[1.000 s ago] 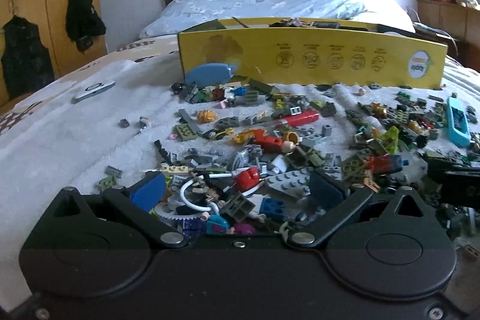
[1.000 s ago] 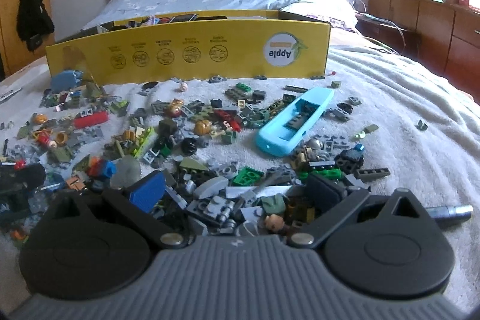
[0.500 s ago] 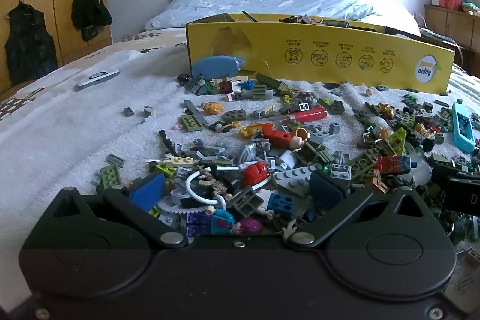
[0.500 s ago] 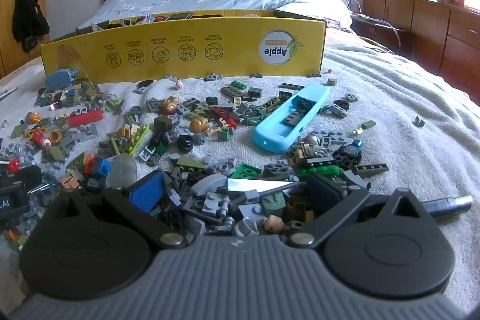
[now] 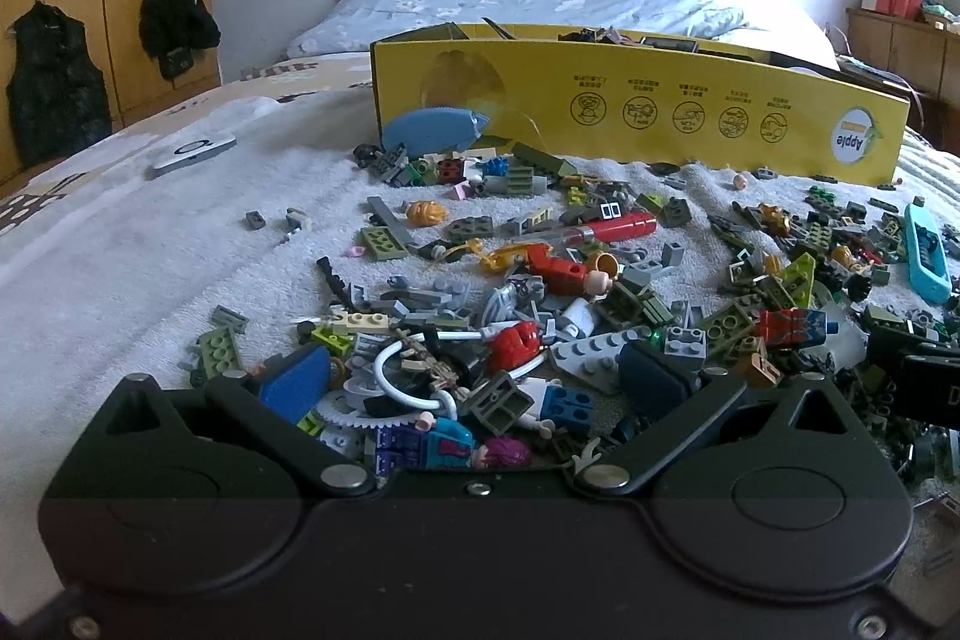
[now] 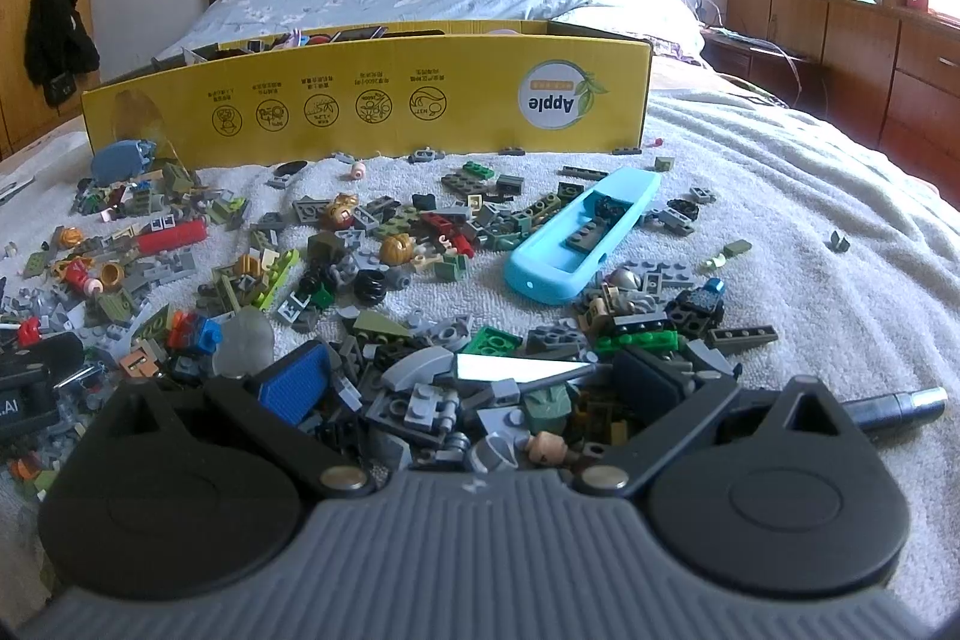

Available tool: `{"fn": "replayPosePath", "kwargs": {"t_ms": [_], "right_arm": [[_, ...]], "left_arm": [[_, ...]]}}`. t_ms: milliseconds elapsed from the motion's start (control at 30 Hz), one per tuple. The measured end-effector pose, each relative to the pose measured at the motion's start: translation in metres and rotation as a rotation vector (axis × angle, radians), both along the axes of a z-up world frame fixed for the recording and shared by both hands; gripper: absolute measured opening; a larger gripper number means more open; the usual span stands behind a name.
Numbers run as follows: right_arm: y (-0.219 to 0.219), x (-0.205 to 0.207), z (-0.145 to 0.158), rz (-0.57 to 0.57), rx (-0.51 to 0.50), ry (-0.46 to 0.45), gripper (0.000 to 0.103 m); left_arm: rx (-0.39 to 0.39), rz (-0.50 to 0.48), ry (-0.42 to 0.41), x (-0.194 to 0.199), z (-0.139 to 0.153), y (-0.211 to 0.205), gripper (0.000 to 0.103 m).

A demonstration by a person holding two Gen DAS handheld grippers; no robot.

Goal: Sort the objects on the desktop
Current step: 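Position both open tools around small bricks in the pile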

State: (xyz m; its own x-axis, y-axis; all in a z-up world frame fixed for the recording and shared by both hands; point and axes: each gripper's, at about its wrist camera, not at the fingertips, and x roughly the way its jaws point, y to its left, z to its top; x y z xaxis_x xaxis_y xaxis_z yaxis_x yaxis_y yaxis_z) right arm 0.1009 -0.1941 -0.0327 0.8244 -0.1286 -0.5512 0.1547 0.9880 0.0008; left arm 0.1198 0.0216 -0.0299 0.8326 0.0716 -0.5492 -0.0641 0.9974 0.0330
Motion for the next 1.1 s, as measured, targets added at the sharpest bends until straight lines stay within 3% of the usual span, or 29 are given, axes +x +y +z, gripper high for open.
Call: {"fn": "replayPosePath", "kwargs": {"t_ms": [367,733,1100], "right_arm": [[0.0021,-0.001,-0.0011,-0.001,-0.024,-0.006,0.103],[0.0,-0.002,-0.004,-0.003,-0.009,-0.013,0.103],[-0.004,-0.0027,-0.003,0.004,0.022,-0.009,0.103]], "left_arm": [[-0.004,-0.002,0.006,0.0031,-0.0021,0.0,0.102],[-0.045,-0.009,0.002,0.0057,-0.0058,0.0056,0.103],[-0.036,-0.003,0.027,0.0077,-0.0033,0.0041,0.103]]}}
